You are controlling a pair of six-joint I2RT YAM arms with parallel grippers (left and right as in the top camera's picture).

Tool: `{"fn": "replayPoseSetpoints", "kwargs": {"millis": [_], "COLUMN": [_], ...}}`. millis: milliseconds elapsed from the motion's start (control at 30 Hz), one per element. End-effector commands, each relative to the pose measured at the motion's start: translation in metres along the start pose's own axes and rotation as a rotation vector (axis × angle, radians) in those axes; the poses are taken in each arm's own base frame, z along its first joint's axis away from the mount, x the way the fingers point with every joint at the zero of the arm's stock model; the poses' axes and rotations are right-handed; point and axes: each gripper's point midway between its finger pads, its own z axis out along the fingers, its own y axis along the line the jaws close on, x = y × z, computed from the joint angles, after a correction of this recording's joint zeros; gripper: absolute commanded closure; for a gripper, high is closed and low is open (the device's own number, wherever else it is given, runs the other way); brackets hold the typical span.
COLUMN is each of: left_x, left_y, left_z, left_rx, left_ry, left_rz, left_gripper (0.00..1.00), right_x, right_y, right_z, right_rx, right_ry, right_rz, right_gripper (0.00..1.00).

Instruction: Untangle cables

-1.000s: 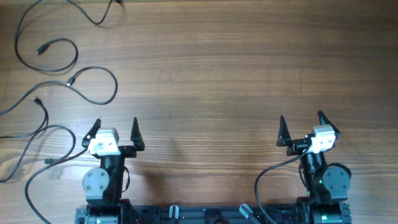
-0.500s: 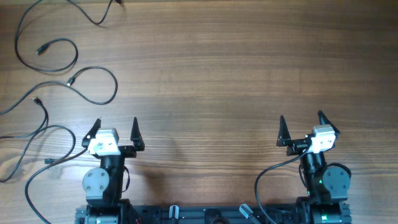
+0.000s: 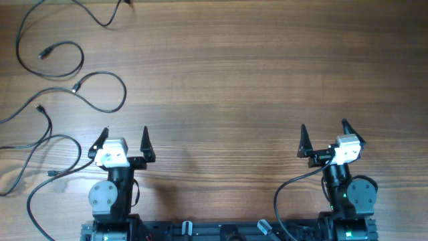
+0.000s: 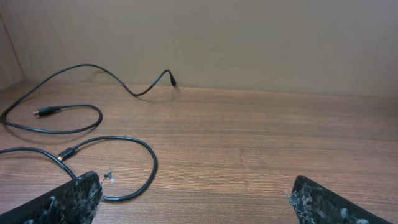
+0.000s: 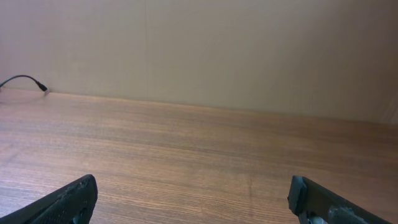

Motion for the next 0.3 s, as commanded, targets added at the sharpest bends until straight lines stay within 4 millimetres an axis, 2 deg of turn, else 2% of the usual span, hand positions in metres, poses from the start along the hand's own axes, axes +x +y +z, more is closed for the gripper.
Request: {"fn": "replayPoseSetpoints", "kwargs": {"millis": [0,267], "left_x": [0.0016,0.0016], "left_y": [-0.0038,-0.0038], "left_z": [0.0,0.0], "left_rx": [0.021,0.021], "left_ry": [0.0,0.0], "left_rz": [0.016,0.016], "left_gripper": [0.0,0.0], "right_x": [-0.0019,-0.0019], "right_y": [-0.0042,-0.0042], "right_z": [-0.0006,-0.0006], "right_rx": [0.022,0.022], "right_ry": [-0.01,-0.01], "right_rz": [-0.018,-0.018], "right_gripper": [0.0,0.0]}}
